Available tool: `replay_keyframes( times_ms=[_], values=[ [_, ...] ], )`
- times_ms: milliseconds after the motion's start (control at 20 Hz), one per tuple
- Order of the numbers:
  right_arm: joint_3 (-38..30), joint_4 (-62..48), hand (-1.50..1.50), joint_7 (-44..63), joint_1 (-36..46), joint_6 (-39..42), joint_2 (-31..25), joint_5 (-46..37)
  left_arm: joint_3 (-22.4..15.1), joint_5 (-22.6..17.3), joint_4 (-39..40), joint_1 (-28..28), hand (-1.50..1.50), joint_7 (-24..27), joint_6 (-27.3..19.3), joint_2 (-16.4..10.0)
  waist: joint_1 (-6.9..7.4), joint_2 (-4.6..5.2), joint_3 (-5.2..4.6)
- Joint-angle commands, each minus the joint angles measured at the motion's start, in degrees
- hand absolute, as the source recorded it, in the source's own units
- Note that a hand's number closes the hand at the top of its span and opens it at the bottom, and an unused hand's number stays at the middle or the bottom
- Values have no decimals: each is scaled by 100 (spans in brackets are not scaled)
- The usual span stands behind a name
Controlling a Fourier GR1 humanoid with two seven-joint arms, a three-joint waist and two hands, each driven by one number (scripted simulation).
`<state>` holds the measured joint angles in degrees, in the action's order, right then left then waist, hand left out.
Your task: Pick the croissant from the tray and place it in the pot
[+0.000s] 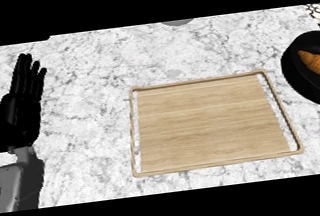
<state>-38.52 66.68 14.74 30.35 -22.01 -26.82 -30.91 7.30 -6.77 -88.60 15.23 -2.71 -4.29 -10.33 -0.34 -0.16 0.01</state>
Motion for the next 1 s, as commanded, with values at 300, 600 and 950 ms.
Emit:
replay_keyframes(
  times_ms=[300,600,950],
  values=[
    [-1073,1054,-150,-893,-1385,300,-106,1626,141,-174,-300,26,0,-346,78,-119,-17,-2,0],
    [-1871,1207,-150,-1321,-2312,887,-363,2492,148,2,168,-34,0,130,85,-59,-61,5,0],
    [-2243,859,-150,-1955,-2931,1219,-409,3061,71,123,337,178,0,130,-9,41,-15,13,0]
  ],
)
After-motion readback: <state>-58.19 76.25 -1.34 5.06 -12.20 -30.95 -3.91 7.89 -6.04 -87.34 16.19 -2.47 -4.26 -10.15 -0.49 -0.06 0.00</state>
